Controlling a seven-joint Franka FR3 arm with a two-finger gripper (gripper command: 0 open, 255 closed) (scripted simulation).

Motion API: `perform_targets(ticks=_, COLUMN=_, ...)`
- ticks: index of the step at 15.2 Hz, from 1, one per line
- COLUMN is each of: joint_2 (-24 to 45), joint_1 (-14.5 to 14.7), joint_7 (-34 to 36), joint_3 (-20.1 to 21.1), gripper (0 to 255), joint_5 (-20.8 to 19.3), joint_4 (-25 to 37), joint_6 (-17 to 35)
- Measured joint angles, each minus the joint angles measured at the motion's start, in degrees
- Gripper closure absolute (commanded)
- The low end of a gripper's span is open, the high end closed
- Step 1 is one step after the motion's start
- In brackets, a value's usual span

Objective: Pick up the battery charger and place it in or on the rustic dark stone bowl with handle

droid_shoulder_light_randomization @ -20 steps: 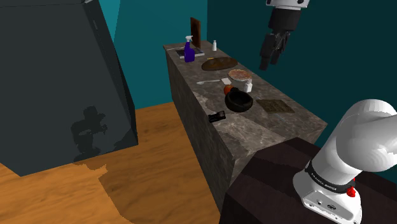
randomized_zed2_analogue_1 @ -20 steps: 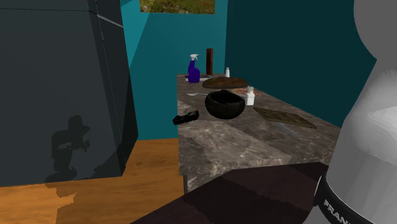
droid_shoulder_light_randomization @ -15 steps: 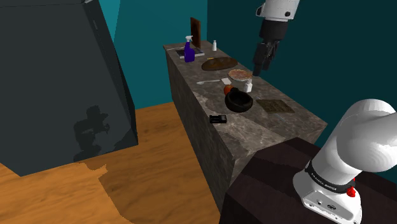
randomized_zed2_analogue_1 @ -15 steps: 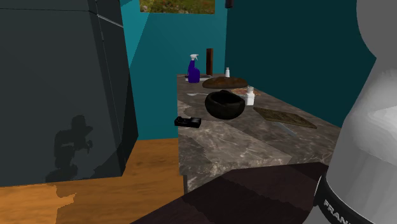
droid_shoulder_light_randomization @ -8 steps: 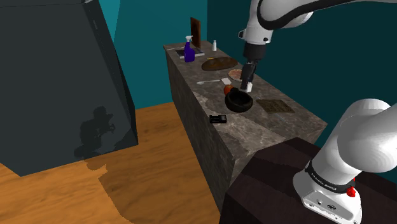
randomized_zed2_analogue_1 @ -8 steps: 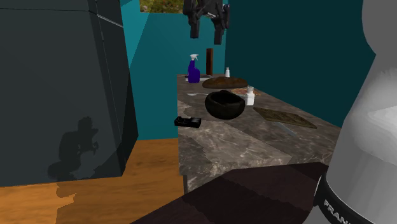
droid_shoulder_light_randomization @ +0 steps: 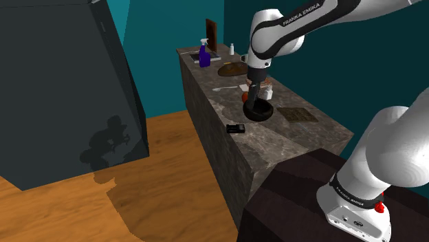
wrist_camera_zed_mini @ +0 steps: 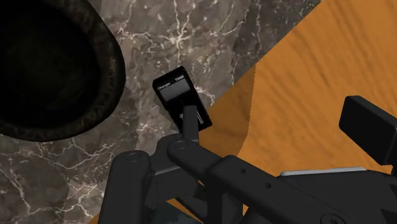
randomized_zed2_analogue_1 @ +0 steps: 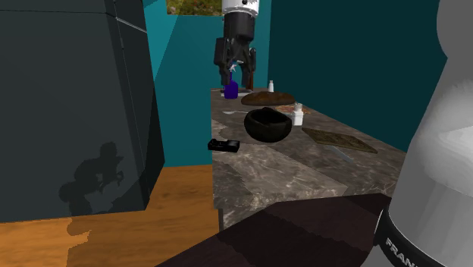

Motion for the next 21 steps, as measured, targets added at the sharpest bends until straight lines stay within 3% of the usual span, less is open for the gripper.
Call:
perform_targets(ticks=12, joint_2=28.03, joint_1=0.86, joint_7=-17.95, joint_3=0.42, gripper=0, joint_5=5.98, joint_4=12.93, joint_6=11.83)
perform_targets(ticks=21, joint_2=34.77, joint_1=0.57, joint_7=-20.61, joint_3=1.87, gripper=0, joint_5=8.02, joint_4=13.66, joint_6=17.41)
